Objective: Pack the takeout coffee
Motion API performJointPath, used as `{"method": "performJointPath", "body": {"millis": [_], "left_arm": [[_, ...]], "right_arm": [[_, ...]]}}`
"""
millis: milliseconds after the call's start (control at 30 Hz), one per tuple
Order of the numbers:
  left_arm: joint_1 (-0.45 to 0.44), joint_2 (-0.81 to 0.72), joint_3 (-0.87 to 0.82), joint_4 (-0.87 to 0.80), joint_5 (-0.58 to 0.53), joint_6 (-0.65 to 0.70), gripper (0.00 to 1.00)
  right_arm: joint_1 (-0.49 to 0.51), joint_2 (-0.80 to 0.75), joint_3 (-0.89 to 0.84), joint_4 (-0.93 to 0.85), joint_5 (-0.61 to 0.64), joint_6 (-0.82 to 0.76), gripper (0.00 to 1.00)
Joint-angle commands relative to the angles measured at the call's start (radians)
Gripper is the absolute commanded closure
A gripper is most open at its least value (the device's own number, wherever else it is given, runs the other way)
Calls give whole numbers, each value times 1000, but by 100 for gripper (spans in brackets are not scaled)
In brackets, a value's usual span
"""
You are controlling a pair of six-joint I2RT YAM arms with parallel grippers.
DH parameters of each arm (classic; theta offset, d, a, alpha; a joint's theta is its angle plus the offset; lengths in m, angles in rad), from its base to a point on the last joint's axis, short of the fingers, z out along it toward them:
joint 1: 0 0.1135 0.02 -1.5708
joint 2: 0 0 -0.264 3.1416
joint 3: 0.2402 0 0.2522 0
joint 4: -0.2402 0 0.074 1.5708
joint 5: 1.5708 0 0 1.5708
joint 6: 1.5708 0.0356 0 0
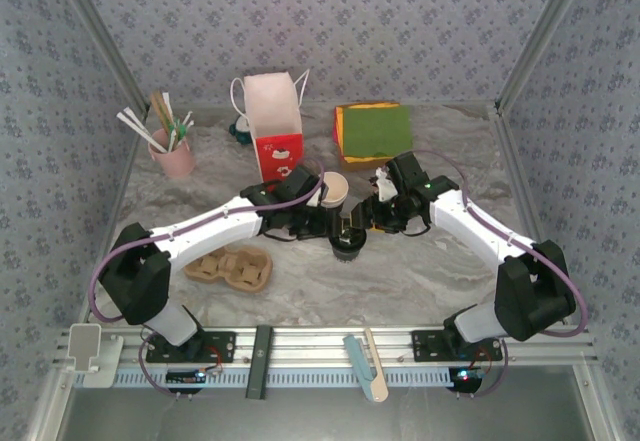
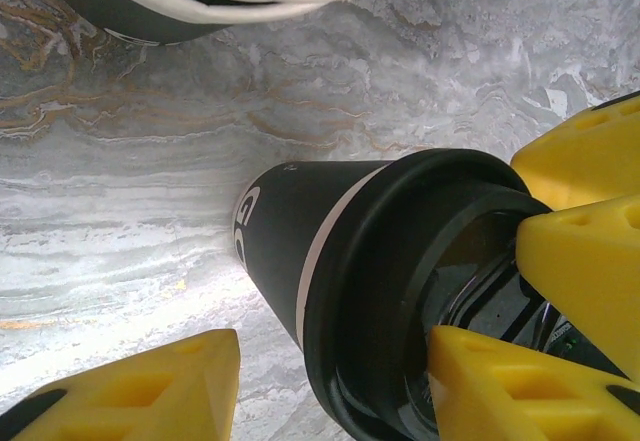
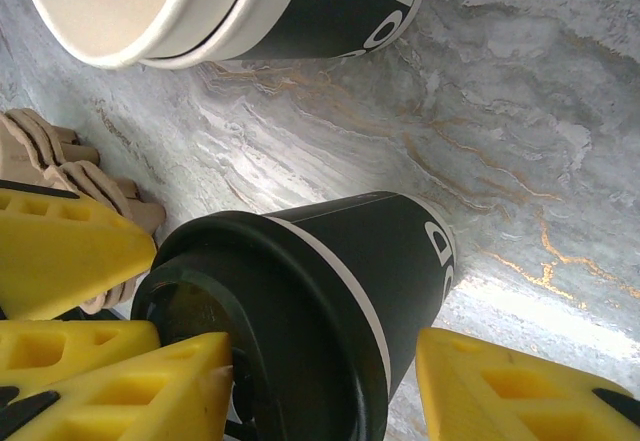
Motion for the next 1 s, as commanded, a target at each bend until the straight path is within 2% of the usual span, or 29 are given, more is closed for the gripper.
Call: {"method": "performJointPath", "body": {"millis": [0,67,400,533,633,967], "left_arm": [[8,19,-31,-20,2,1,49],[11,23,-42,-20,3,2,52],[12,29,-70,-16,-2,4,53],[13,29,-59,-22,-8,6,53],[13,32,-57,-23,-8,5,53],[13,46,-43,-29,-8,9,54]], "right_arm": [[7,9,-24,-27,22,-17,49],[6,9,-27,-22,22,-15,49],[8,10,-16,-33,22,-19,49],[16,-11,31,-73,37,-31,42],[17,-33,55,-93,41,-37,41],[20,-31,4,-101,42,-53,50]]}}
